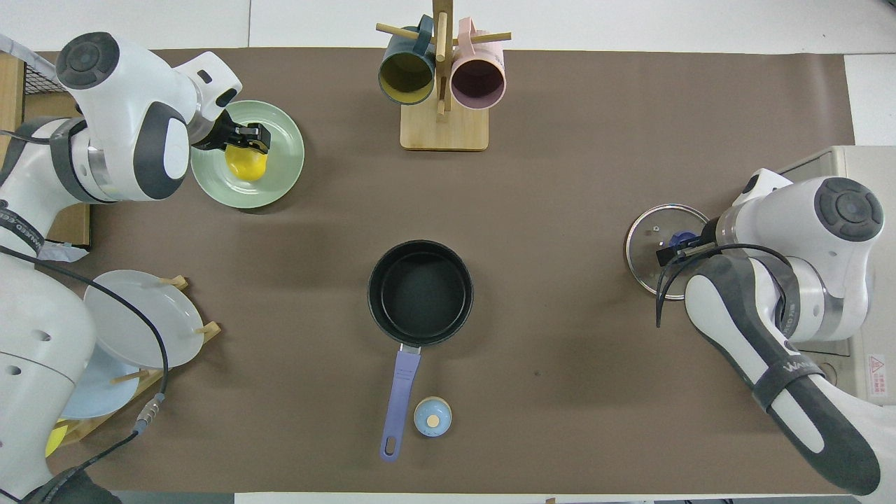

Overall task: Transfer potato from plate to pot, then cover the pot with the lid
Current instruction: 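Carry the potato with the left gripper over the black saucepan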

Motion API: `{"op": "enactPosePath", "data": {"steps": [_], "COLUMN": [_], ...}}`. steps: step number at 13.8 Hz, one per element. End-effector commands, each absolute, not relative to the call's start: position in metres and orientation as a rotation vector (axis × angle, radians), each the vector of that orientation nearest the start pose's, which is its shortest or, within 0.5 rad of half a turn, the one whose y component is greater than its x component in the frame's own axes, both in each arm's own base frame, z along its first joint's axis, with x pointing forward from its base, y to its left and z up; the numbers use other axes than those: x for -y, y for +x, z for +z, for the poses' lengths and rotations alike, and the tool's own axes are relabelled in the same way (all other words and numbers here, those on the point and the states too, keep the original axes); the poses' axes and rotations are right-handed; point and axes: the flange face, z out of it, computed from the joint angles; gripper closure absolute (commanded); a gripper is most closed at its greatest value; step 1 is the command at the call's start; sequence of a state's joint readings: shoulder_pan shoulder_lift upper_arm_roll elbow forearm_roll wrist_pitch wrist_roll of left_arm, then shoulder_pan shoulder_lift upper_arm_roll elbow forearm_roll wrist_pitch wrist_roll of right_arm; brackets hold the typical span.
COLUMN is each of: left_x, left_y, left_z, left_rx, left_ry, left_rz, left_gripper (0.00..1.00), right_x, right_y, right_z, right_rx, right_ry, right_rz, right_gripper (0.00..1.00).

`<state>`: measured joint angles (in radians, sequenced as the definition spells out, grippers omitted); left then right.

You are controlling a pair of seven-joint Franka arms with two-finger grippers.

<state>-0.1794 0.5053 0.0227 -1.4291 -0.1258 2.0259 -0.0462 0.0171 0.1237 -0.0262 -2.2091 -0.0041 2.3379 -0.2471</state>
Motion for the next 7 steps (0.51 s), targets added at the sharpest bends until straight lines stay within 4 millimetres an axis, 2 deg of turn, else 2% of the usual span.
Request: {"op": "enactPosePath", "data": {"steps": [1,2,4,6,7], "left_x": [0.144,0.153,0.176,0.221,0.243], "left_y": [0.651,0.633,0.6,0.558,0.54], "left_z": [0.506,0.53,0.556,0.556,0.547], "left_rx": [0.001,0.006,0.003,-0.01,0.002], "left_ry": [-3.278,-3.279,-3.283,-3.282,-3.275], "left_rz": [-0.084,-0.049,-0.023,0.017,0.046], "left_gripper": [1.0,1.0,1.0,1.0,1.0], "right_x": [0.005,0.005,0.004,0.005,0.004], "right_y": [0.541,0.541,0.541,0.54,0.54], "right_z": [0.325,0.325,0.325,0.325,0.325], "right_rx": [0.41,0.41,0.412,0.412,0.417], "right_ry": [-3.111,-3.111,-3.111,-3.11,-3.109], "right_rz": [-0.047,-0.047,-0.045,-0.038,-0.03], "right_gripper": [0.07,0.11,0.17,0.27,0.35]}}
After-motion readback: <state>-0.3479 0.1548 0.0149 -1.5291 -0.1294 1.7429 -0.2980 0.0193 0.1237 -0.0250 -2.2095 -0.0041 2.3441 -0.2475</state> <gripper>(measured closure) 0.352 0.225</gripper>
